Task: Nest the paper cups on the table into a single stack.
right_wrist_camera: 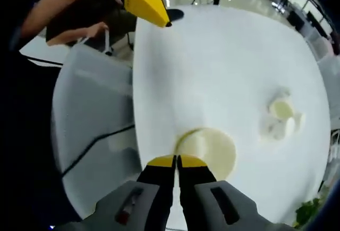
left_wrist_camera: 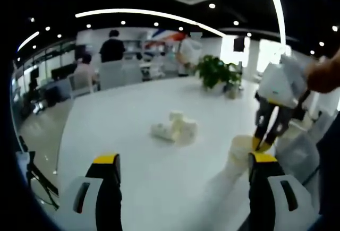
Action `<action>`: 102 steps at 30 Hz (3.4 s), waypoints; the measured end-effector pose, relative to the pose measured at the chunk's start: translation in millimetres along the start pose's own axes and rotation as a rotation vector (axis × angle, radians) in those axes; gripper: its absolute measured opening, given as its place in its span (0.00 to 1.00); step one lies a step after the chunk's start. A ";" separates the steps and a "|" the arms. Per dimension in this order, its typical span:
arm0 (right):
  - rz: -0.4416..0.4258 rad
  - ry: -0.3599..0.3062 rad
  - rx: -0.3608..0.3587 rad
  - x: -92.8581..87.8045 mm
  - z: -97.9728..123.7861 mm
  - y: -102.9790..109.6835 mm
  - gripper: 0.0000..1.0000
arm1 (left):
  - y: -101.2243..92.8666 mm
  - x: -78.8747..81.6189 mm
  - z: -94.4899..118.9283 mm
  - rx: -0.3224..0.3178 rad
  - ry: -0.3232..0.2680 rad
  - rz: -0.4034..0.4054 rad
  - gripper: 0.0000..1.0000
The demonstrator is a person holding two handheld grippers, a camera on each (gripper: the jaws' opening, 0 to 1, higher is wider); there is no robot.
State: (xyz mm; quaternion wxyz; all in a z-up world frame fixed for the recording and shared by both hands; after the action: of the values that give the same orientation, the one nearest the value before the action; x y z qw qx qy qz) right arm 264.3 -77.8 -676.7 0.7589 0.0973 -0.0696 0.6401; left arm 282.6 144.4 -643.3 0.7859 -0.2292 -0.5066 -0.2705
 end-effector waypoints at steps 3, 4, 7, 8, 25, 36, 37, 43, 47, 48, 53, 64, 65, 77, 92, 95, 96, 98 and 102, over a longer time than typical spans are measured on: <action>-0.004 -0.001 -0.002 -1.9 -3.1 -0.6 0.00 | -0.8 -0.6 -0.1 0.000 0.001 0.002 0.98; -0.005 -0.002 -0.002 -2.1 -3.5 -0.5 0.00 | -0.9 -1.2 -0.3 0.000 0.001 0.002 0.98; -0.011 -0.001 0.006 -3.5 -6.7 1.0 0.00 | -1.4 -1.9 -0.6 0.000 0.004 0.003 0.98; -0.012 -0.002 0.007 -3.6 -7.3 1.5 0.00 | -1.4 -2.4 -0.8 0.000 0.005 0.003 0.98; 0.037 -0.105 -0.017 -6.2 18.1 -2.7 0.20 | -4.3 -3.9 -3.6 -0.010 0.013 -0.008 0.98; -0.047 -0.424 -0.231 -31.1 100.3 -47.9 0.49 | -6.3 2.4 -9.6 -0.016 -0.013 -0.020 0.98; -0.057 -0.440 -0.260 -36.3 103.7 -51.3 0.52 | -6.2 2.0 -10.0 -0.015 -0.014 -0.021 0.98; -0.196 -0.601 -0.333 -77.8 112.2 -64.0 0.66 | -8.9 -3.3 -14.2 -0.023 -0.015 -0.025 0.98; -0.244 -0.696 -0.361 -97.3 106.6 -65.2 0.81 | -11.2 -8.4 -16.5 -0.021 -0.019 -0.029 0.98; -0.237 -0.735 -0.411 -102.9 103.3 -68.4 0.87 | -11.0 -8.7 -17.1 -0.022 -0.022 -0.018 0.98; -0.235 -0.843 -0.461 -121.1 86.0 -70.8 1.00 | -5.1 -4.4 -17.9 0.043 -0.077 -0.030 0.98; -0.337 -1.011 -0.522 -157.4 61.8 -71.1 1.00 | -3.6 -21.9 -16.3 0.050 -0.068 -0.037 0.98; -0.336 -1.010 -0.529 -159.5 58.5 -70.0 1.00 | -4.3 -24.8 -15.7 0.050 -0.076 -0.033 0.98; -0.371 -1.007 -0.530 -167.0 46.2 -66.3 1.00 | -4.2 -33.6 -15.2 0.066 -0.081 -0.005 0.98; -0.421 -1.021 -0.539 -173.5 17.5 -67.8 0.99 | -4.9 -35.8 -12.2 0.108 -0.075 -0.010 0.98; -0.443 -1.010 -0.541 -175.3 10.9 -71.9 0.97 | -5.6 -37.2 -11.9 0.110 -0.071 0.006 0.98; -0.453 -1.008 -0.543 -176.1 7.8 -75.2 0.97 | -5.3 -37.3 -11.9 0.109 -0.071 0.007 0.98; -0.458 -1.008 -0.548 -176.4 5.1 -78.5 0.96 | -4.5 -36.1 -12.0 0.122 -0.073 -0.010 0.98; -0.463 -1.008 -0.542 -171.9 0.0 -83.7 0.95 | -3.1 -34.2 -12.9 0.124 -0.072 -0.008 0.98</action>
State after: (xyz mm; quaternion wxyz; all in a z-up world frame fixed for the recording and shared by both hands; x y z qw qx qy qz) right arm 317.4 -256.0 -721.1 0.7495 0.2043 -0.5570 0.2937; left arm 277.6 140.5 -679.5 0.7787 -0.1875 -0.5514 -0.2332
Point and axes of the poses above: the point that each gripper's makers call its tool centre point, and the gripper's own axes: z roughly backward along the fingers, y roughly to its left, x roughly out of its top, the point moved 9 cm from there along z, roughly backward along the fingers, and after that the axes turned 1 degree about -y, right-handed, at the moved point
